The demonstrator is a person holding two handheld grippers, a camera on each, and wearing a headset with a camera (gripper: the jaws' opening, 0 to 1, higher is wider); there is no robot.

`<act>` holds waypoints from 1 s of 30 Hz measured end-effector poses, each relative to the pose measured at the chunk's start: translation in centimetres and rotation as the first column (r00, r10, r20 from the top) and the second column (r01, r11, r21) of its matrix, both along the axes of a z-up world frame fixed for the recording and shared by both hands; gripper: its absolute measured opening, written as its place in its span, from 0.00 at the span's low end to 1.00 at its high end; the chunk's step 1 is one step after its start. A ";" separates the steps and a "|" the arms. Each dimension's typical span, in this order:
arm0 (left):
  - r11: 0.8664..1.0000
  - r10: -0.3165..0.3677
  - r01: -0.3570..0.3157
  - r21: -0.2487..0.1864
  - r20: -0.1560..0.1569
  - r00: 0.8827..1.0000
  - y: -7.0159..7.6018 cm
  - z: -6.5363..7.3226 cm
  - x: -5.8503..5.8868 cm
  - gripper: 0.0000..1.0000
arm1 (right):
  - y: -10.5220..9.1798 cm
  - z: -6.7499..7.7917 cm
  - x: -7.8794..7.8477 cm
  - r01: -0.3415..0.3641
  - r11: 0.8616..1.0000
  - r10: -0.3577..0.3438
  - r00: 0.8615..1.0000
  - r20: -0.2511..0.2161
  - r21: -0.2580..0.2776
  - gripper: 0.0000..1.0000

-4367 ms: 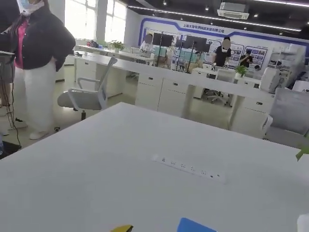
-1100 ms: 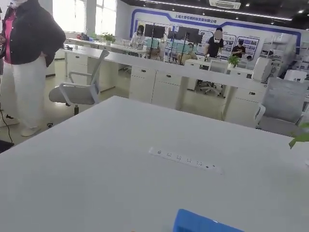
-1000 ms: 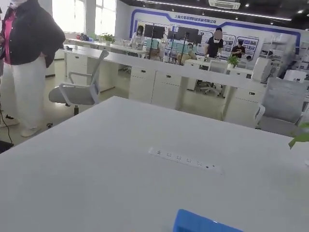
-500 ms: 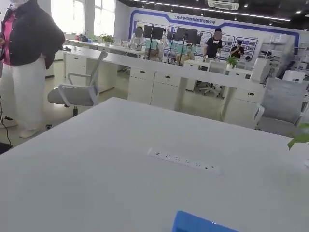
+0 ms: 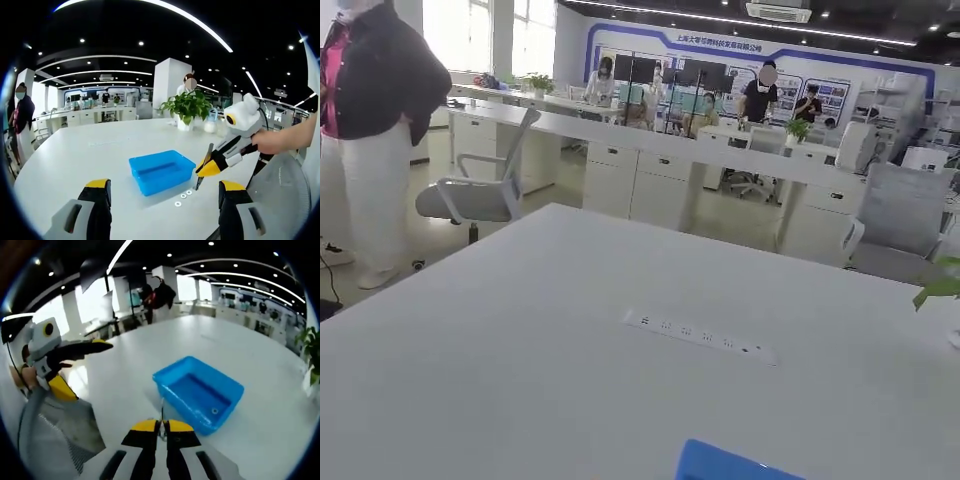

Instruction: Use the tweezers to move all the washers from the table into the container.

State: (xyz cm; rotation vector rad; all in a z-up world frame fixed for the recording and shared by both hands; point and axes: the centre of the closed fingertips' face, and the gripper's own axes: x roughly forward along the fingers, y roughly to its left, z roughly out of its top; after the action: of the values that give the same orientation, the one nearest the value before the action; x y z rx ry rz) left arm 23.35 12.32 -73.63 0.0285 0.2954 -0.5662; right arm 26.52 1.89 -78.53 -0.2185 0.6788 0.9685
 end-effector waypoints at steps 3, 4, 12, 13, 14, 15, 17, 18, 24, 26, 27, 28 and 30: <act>1.000 0.002 -0.002 0.002 0.002 1.000 0.0 0.0 0.0 0.90 | -0.1 1.1 0.7 0.022 0.999 -0.021 1.000 -0.018 0.030 0.03; 1.000 0.004 -0.004 0.002 0.002 1.000 0.1 0.0 0.0 0.90 | -0.1 1.4 0.9 0.025 0.999 -0.024 1.000 -0.020 0.037 0.03; 1.000 0.013 -0.013 -0.002 0.002 1.000 0.3 0.0 0.1 0.90 | 0.0 4.2 3.6 0.062 0.990 -0.057 0.997 -0.051 0.124 0.03; 1.000 0.014 -0.014 -0.002 0.003 1.000 0.3 0.1 0.1 0.90 | 0.0 4.5 4.2 0.071 0.988 -0.063 0.996 -0.057 0.137 0.03; 1.000 0.014 -0.014 -0.003 0.004 1.000 0.3 0.1 0.1 0.90 | 0.0 4.7 4.6 0.072 0.988 -0.065 0.996 -0.057 0.140 0.03; 1.000 0.015 -0.015 -0.003 0.004 1.000 0.3 0.1 0.1 0.90 | -0.1 4.8 5.2 0.077 0.987 -0.069 0.996 -0.060 0.141 0.03; 1.000 0.017 -0.017 -0.003 0.003 1.000 0.3 0.1 0.1 0.90 | -0.1 4.9 5.9 0.087 0.986 -0.079 0.995 -0.061 0.141 0.03; 1.000 0.018 -0.018 -0.004 0.004 1.000 0.4 0.1 0.1 0.90 | -0.1 4.9 6.4 0.090 0.986 -0.082 0.995 -0.062 0.140 0.03; 1.000 0.017 -0.017 -0.002 0.003 1.000 0.3 0.1 0.1 0.90 | 0.4 3.1 8.6 0.092 0.992 -0.086 0.994 -0.069 0.090 0.03; 1.000 0.018 -0.018 0.000 0.001 1.000 0.3 0.0 0.1 0.90 | 0.4 2.4 9.2 0.094 0.992 -0.088 0.993 -0.076 0.079 0.03; 1.000 0.019 -0.019 0.000 0.001 1.000 0.4 0.0 0.1 0.90 | 0.5 2.0 9.4 0.092 0.993 -0.086 0.993 -0.078 0.072 0.03; 1.000 0.020 -0.020 -0.001 0.002 1.000 0.4 0.1 0.1 0.90 | 0.5 1.8 9.6 0.093 0.994 -0.087 0.993 -0.080 0.066 0.03; 1.000 0.022 -0.022 -0.005 0.001 1.000 0.4 0.1 0.2 0.90 | 0.4 0.9 10.0 0.093 0.995 -0.089 0.993 -0.078 0.039 0.03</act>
State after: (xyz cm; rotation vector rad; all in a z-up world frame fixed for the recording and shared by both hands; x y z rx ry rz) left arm 23.53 12.73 -73.58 0.0206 0.2925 -0.5448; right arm 36.57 2.28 -77.58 -0.1122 0.7310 0.9064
